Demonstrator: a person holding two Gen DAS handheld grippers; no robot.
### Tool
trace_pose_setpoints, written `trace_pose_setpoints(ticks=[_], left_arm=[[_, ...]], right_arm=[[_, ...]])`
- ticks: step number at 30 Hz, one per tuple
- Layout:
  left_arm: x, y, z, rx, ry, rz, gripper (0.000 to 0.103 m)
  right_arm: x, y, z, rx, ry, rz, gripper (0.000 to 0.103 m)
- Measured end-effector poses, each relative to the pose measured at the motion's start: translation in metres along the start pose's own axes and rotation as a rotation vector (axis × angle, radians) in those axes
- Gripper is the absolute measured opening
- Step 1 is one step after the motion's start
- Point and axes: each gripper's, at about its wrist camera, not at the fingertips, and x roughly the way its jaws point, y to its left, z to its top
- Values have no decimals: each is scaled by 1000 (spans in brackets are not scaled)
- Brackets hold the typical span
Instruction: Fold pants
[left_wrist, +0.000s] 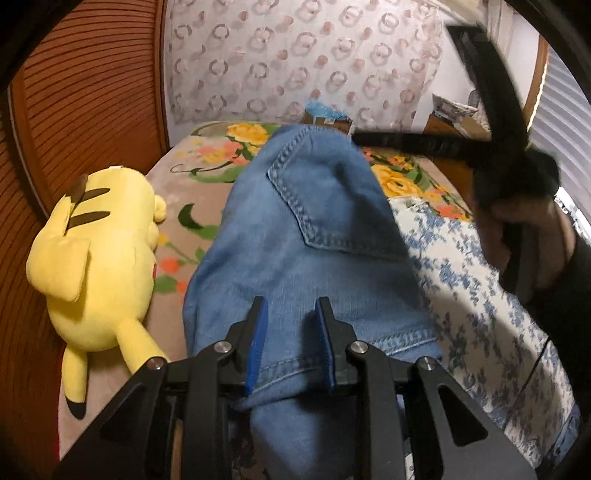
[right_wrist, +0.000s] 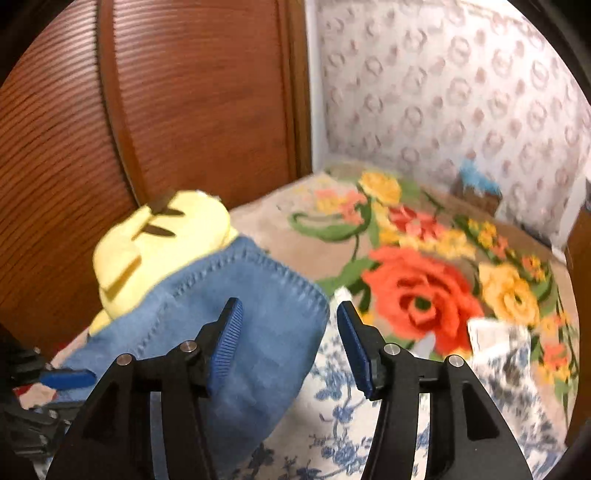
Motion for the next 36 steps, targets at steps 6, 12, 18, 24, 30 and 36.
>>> trace_pose_setpoints(ticks=[6,12,18,24,30,36], left_arm=[[0,-2,-7,1,9,24,24],[-13,-6,-7,-6,-6,41,24],[-38,-22,-1,11,-52,53,24],[-74,-49,-2,41,-123,46,25],[-106,-84,-13,81,-183,26,30],[-130,-122,-28,132,-221,7,33]], right_arm=[[26,16,2,-43,63,63,38],[36,12,-13,-4,98,48,35],[-23,19,-21,-10,43,52,34],[-97,29,-45,8,-32,56,34],[-179,32,-80,44,-116,12,34],[-243,34,-114,71,-177,-75,39]])
